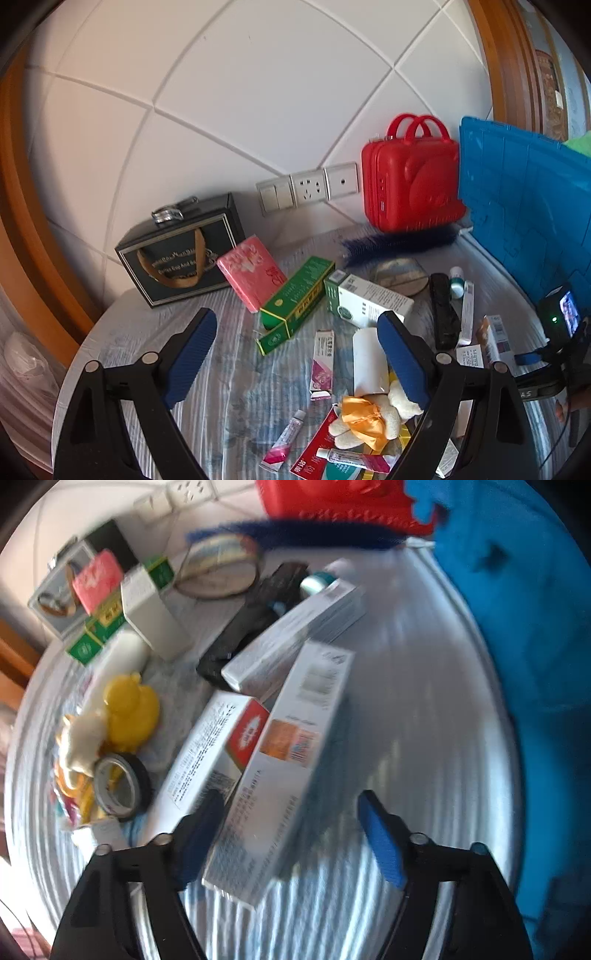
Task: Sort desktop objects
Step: 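Move both grippers back to the table pile, then grasp a white medicine box with the right gripper while the left gripper grasps a green-topped box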
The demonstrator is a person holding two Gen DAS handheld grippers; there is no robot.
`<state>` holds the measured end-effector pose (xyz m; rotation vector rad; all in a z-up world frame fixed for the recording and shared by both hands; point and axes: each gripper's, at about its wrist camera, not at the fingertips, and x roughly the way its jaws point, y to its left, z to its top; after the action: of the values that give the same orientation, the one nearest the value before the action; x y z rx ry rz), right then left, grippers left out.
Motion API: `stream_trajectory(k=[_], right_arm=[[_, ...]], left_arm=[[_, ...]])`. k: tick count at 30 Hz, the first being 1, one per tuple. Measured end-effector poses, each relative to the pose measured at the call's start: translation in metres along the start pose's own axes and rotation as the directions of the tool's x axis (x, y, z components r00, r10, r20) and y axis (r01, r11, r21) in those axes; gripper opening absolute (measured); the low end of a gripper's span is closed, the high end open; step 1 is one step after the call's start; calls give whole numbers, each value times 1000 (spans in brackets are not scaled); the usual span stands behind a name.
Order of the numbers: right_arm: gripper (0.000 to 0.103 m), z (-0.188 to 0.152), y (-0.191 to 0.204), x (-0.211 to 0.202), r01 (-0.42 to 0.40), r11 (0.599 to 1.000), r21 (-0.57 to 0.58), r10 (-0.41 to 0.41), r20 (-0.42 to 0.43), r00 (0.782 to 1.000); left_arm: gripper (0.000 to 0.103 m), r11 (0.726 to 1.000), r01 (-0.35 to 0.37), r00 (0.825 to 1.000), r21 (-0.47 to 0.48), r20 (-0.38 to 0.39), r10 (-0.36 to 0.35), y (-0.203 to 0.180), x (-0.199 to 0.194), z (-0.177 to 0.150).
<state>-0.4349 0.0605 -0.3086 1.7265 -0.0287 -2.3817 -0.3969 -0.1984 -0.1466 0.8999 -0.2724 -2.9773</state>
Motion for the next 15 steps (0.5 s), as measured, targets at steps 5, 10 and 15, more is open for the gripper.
stream_trajectory(k=[5,10,15], right_arm=[[31,1,10,5,-30,996,-82,31,15,999],[31,-1,11,1,-15,993,-117,19,29,999],[31,-2,6,4,-20,993,-119,24,27,999]], left_arm=[[89,1000,18,999,4,-45,-17,-6,27,1],[89,996,63,991,-67,-118,-71,-28,84,18],[89,986,84,978,-146,-179,-110,-61,143,30]])
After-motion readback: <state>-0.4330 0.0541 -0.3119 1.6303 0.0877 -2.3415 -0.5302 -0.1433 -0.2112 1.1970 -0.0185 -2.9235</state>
